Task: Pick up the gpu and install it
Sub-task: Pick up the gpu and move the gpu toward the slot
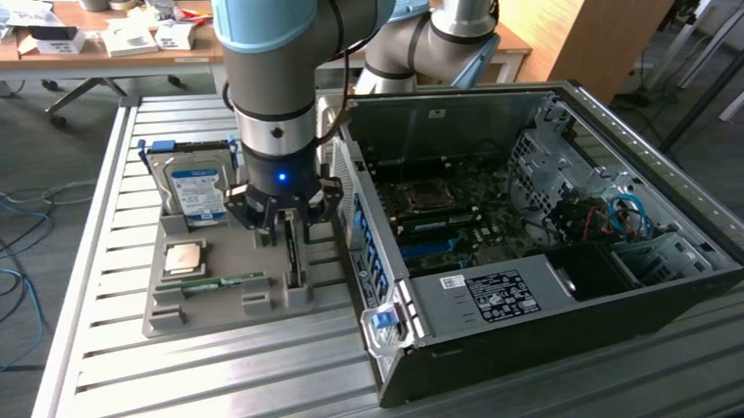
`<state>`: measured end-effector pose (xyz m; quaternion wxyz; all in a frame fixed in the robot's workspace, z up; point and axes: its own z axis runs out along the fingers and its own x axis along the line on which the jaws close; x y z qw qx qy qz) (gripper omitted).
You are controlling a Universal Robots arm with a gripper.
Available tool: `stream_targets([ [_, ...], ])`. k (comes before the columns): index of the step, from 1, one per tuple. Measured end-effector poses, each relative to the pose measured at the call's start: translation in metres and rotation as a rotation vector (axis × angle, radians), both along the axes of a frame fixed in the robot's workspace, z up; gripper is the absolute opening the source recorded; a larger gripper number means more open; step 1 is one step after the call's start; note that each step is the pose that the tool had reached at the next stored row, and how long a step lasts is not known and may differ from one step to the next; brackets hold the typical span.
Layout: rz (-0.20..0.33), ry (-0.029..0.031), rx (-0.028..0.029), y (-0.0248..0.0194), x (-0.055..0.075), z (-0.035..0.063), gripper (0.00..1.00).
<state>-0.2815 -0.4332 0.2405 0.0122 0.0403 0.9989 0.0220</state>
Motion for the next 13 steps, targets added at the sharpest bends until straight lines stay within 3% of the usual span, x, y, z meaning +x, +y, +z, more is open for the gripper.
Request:
stream_targets([
  [13,-0.001,-0.0003,0.0003,0.0004,0.0008,-0.0037,0.49],
])
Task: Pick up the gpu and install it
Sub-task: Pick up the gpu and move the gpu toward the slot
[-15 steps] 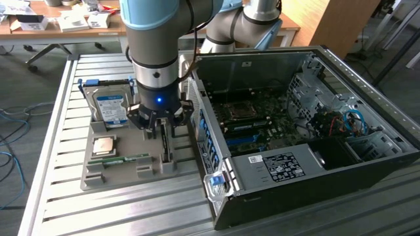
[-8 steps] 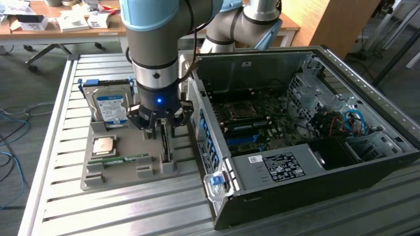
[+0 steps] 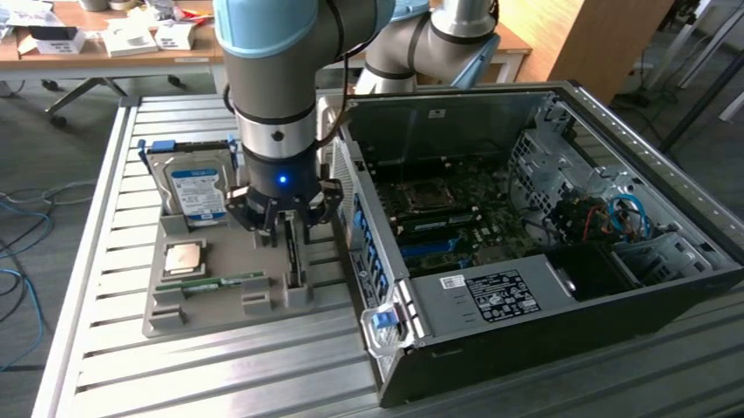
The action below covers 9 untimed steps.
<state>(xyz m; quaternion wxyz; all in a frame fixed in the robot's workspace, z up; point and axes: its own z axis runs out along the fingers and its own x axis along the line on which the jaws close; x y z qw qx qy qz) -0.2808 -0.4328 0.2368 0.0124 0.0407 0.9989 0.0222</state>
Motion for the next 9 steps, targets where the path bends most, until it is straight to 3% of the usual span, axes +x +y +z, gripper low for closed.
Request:
stream_targets([
  [9,0.0,0.0003,-0.0004,-0.0001,0.0002,-0.0029,0.49],
])
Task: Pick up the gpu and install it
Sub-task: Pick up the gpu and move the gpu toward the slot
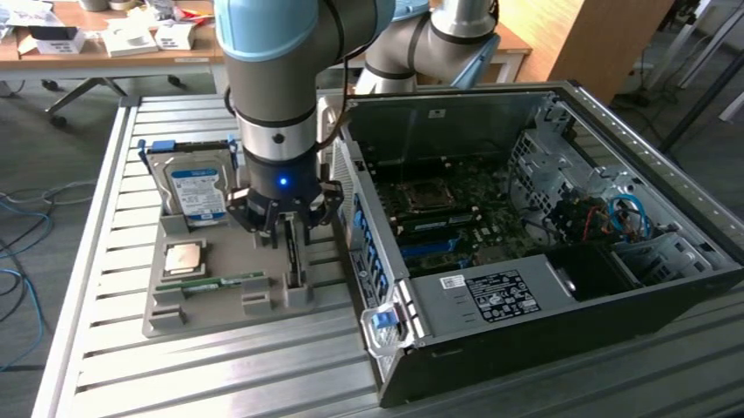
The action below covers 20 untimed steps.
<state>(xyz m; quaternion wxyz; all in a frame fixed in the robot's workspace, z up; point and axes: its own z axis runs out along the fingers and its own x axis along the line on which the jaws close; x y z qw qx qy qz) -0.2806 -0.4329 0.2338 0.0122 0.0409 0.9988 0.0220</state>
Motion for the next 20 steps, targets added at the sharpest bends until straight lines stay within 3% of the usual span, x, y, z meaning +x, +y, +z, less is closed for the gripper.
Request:
stream_targets([
  [20,0.0,-0.0001,-0.0001,0.0,0.0,-0.0029,0.49],
])
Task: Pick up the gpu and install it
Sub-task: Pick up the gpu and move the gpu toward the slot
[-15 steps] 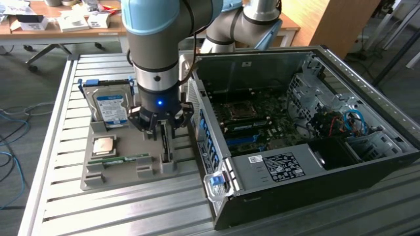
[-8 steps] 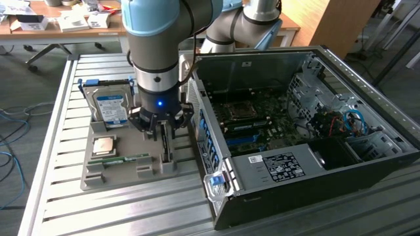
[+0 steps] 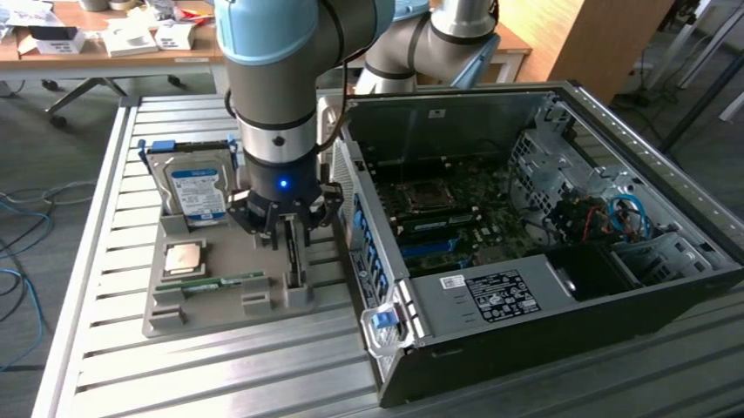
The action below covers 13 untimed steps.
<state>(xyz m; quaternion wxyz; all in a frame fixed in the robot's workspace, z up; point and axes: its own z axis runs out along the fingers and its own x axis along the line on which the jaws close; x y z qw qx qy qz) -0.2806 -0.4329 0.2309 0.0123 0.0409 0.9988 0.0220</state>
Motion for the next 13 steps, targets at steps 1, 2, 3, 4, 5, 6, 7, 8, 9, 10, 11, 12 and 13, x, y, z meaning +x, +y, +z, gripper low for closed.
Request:
stream_targets([
  [1,0.0,0.0,-0.0001,0.0,0.0,0.0,0.49],
  [2,0.0,0.0,0.0,0.0,0.0,0.0,0.49],
  [3,0.0,0.0,0.0,0.0,0.0,0.0,0.49],
  [4,0.0,0.0,0.0,0.0,0.0,0.0,0.47],
  [5,0.0,0.0,0.0,0.0,0.0,0.0,0.47],
  [6,0.0,0.0,0.0,0.0,0.0,0.0,0.4],
  [7,0.0,0.0,0.0,0.0,0.0,0.0,0.4],
  [8,0.0,0.0,0.0,0.0,0.0,0.0,0.4],
  [9,0.0,0.0001,0.0,0.0,0.0,0.0,0.4],
  [10,0.0,0.0001,0.0,0.0,0.0,0.0,0.4],
  [11,0.0,0.0,-0.0001,0.0,0.0,0.0,0.4],
  [12,0.0,0.0,0.0,0.0,0.0,0.0,0.4],
  [13,0.0,0.0,0.0,0.0,0.0,0.0,0.4],
])
